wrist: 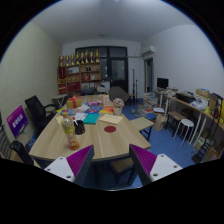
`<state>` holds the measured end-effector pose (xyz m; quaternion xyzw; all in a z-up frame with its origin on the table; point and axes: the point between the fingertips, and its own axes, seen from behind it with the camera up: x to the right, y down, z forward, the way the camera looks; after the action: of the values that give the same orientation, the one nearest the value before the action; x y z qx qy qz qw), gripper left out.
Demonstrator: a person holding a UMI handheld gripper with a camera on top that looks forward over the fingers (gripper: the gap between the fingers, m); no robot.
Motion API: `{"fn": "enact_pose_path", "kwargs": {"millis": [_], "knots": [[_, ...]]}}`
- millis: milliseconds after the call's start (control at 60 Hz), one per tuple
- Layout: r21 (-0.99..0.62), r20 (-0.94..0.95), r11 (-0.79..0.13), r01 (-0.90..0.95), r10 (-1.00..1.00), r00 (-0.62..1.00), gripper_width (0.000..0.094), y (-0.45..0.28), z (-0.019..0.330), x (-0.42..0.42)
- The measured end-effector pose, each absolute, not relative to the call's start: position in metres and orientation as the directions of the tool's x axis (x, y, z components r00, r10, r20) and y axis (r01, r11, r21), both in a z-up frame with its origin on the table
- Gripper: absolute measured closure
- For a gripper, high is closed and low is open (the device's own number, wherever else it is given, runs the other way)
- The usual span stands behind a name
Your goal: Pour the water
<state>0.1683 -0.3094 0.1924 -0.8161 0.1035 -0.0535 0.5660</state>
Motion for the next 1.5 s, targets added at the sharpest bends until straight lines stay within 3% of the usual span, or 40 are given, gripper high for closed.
{"fn": "enact_pose_path", "kwargs": {"millis": [333,617,800,983,1050,1183,1333,1350,1500], "knots": [[-0.946,-0.040,-0.314,-0.078,-0.125,0.991,0.0109,-0.282,0.168,0.140],[-0.966,-0.098,-0.239,-0.099,-0.017,0.995,0.0108,-0.149,0.124,0.039],[-0.968,-0.044,-0.244,-0.051,-0.035,0.998,0.0119,-0.072,0.079,-0.005],[-0.982,-0.028,-0.184,-0.050,-0.120,0.992,0.0126,-0.014,0.077,-0.005],[-0.977,-0.015,-0.208,-0.046,-0.149,0.989,0.0449,0.000,0.069,-0.002],[-0.976,0.035,-0.219,-0.014,-0.218,0.975,0.0499,0.007,0.071,-0.004],[-0.954,0.041,-0.300,-0.019,-0.193,0.980,0.0555,0.015,0.068,-0.035],[-0.951,0.037,-0.308,-0.022,-0.185,0.982,0.0596,0.017,0.069,-0.041],[-0.933,-0.080,-0.345,-0.107,-0.092,0.993,0.0631,0.053,0.106,-0.121]]}}
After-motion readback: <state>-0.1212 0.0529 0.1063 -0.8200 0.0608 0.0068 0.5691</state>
